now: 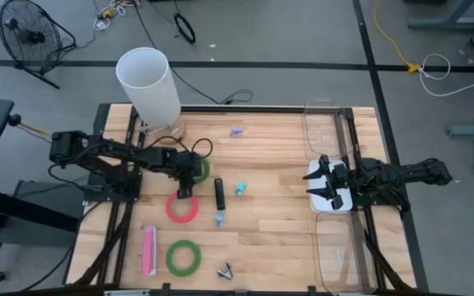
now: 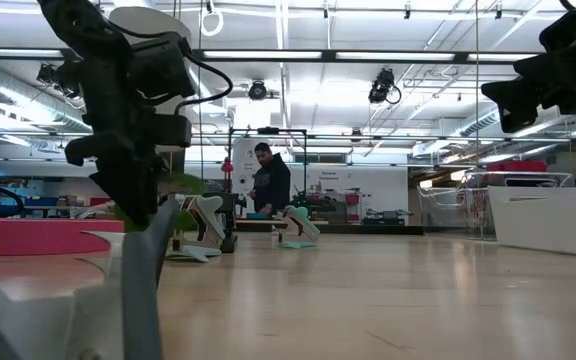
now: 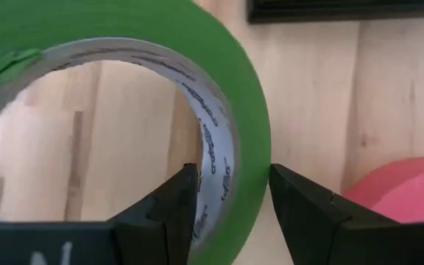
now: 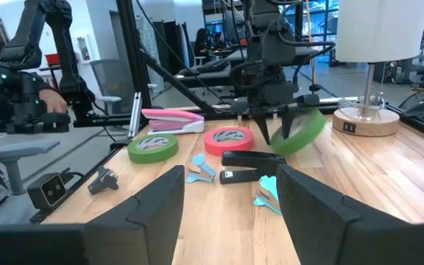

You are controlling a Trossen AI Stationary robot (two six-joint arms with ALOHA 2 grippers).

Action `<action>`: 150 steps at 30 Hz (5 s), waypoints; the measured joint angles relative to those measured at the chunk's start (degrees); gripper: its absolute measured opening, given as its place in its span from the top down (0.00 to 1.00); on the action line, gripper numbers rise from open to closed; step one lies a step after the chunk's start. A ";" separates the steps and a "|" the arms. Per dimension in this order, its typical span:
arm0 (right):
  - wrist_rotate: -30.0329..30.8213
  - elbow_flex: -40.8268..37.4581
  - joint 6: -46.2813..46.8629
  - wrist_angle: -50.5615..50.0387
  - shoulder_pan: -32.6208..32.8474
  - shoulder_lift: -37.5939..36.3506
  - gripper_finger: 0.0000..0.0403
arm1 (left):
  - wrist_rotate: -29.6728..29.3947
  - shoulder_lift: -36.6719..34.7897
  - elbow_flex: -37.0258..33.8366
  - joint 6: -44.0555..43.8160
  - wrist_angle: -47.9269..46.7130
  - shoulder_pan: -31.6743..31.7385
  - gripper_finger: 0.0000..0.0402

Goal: Pick and place Stapler, Stapler remover, tape
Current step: Put the top green masking tape into the top transparent bin

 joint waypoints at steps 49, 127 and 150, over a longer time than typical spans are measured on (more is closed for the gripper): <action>-0.04 -0.01 0.00 0.00 0.02 0.00 0.46 | -2.92 2.63 0.83 0.33 0.55 2.99 0.81; 12.20 20.97 -5.40 43.63 3.90 51.59 0.46 | 16.52 2.46 26.03 16.52 35.95 -10.51 0.81; 26.71 33.79 -13.31 39.43 2.93 62.78 0.29 | 15.67 2.38 26.06 16.52 38.33 -10.57 0.81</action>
